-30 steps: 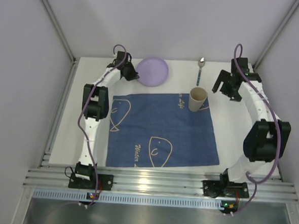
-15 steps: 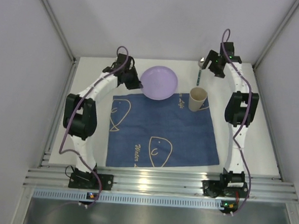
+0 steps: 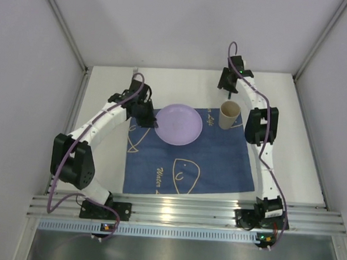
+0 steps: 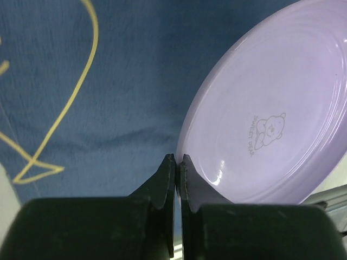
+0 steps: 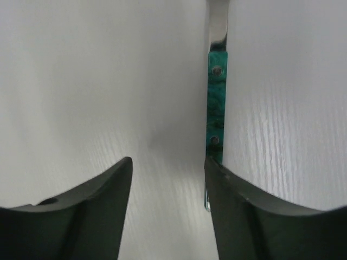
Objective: Set the dinner table for one person
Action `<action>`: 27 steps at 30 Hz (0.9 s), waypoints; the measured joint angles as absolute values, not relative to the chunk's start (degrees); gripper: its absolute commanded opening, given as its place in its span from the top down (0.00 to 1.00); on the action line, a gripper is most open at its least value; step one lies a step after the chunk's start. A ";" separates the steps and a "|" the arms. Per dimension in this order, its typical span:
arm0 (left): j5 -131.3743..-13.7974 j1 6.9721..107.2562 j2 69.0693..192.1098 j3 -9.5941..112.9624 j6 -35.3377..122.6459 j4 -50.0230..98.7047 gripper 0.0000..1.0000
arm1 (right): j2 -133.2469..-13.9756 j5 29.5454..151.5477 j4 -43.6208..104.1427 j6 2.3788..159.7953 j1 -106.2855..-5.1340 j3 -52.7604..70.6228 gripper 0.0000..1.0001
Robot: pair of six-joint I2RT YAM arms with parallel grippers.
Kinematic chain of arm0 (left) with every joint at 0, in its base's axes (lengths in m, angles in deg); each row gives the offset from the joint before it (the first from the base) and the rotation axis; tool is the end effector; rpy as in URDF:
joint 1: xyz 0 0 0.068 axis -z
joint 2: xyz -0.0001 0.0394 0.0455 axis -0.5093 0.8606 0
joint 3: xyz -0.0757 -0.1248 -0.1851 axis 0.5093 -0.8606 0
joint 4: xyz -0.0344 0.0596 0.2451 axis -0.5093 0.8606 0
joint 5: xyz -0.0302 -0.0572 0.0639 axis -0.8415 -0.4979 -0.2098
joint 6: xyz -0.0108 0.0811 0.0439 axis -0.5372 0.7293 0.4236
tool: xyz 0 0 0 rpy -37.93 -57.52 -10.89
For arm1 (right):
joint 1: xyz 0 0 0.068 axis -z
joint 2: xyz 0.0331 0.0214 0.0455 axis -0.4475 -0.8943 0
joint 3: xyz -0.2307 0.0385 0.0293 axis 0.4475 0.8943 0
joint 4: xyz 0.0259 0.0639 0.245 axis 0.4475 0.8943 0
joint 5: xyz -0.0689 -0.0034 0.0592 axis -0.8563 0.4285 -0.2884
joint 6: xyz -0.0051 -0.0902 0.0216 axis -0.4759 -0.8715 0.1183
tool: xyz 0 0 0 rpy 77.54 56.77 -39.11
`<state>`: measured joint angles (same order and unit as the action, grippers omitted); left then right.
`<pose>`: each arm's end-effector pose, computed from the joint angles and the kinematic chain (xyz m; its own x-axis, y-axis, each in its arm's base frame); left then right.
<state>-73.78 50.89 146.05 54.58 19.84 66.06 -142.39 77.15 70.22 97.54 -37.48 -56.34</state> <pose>0.3303 -0.1366 0.2031 -0.8781 -0.2848 -0.3844 -0.0975 0.8932 -0.4391 0.5525 0.0979 0.1294 -0.7352 0.2586 -0.6266 0.1809 0.9657 0.1864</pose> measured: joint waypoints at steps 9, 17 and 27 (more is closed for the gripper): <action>-71.55 51.24 140.26 49.49 19.73 71.70 1.00 | -147.27 75.00 75.75 102.15 -36.06 -63.61 0.79; -72.03 51.24 137.68 46.04 19.40 73.23 1.00 | -147.55 74.65 77.15 103.40 -35.05 -64.07 1.00; -74.80 51.43 142.14 45.64 20.27 73.10 1.00 | -142.44 72.40 78.46 101.82 -31.49 -56.18 1.00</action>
<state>-74.80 51.43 142.14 45.64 20.27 73.10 -142.44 72.40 78.46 101.82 -31.49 -56.18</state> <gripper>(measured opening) 0.037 0.004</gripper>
